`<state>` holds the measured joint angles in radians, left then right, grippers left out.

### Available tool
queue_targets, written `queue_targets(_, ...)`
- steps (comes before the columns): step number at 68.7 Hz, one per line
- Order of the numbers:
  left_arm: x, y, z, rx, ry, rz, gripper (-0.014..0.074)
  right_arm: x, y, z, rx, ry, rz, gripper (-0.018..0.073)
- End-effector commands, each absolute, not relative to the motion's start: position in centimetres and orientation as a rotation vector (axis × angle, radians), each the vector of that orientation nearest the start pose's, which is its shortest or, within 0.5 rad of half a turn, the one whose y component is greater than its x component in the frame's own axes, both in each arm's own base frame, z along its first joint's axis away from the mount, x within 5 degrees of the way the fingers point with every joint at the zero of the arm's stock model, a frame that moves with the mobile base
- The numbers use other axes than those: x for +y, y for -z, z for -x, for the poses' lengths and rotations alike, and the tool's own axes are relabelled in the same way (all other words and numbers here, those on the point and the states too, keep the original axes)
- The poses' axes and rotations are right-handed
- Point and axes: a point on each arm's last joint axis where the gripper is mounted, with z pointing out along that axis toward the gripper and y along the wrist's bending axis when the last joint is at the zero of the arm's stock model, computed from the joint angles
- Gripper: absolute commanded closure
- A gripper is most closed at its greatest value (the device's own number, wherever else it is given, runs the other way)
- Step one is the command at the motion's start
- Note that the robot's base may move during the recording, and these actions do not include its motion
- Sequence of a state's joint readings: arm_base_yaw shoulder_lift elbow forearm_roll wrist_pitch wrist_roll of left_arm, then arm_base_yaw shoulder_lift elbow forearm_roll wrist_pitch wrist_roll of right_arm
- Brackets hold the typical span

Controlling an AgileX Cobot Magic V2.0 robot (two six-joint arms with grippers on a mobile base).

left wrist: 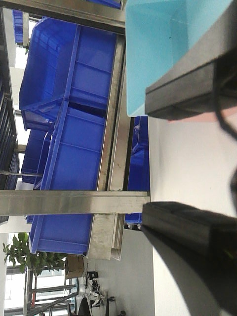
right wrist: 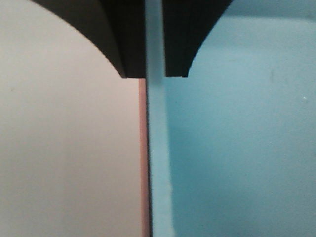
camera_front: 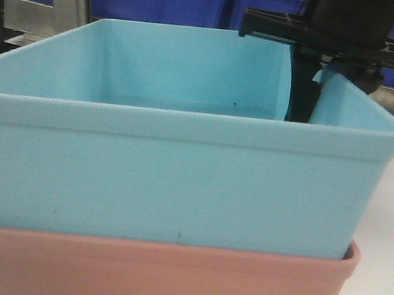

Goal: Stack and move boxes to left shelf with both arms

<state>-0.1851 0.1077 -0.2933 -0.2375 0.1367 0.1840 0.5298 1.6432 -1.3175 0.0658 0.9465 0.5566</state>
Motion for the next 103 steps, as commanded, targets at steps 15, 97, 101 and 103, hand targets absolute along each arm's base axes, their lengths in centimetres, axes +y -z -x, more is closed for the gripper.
queue_targets(15, -1.0, -30.9, -4.6, 1.333, 0.214, -0.093, 0.0302, 17.8, -30.3, -29.3, 2.704, -0.452, -0.068, 0.0505)
queue_targets(97, -3.7, -35.2, -10.3, 1.899, 0.401, -0.178, 0.0302, 17.6, -29.7, -29.0, 2.771, -0.371, 0.047, 0.0029)
queue_targets(101, -4.1, -35.4, -11.2, 1.915, 0.473, -0.139, 0.0302, 17.6, -29.7, -29.0, 2.773, -0.370, 0.047, 0.0029)
queue_targets(103, -4.3, -35.4, -11.6, 1.921, 0.498, -0.122, 0.0302, 17.6, -29.7, -29.0, 2.773, -0.370, 0.047, 0.0029)
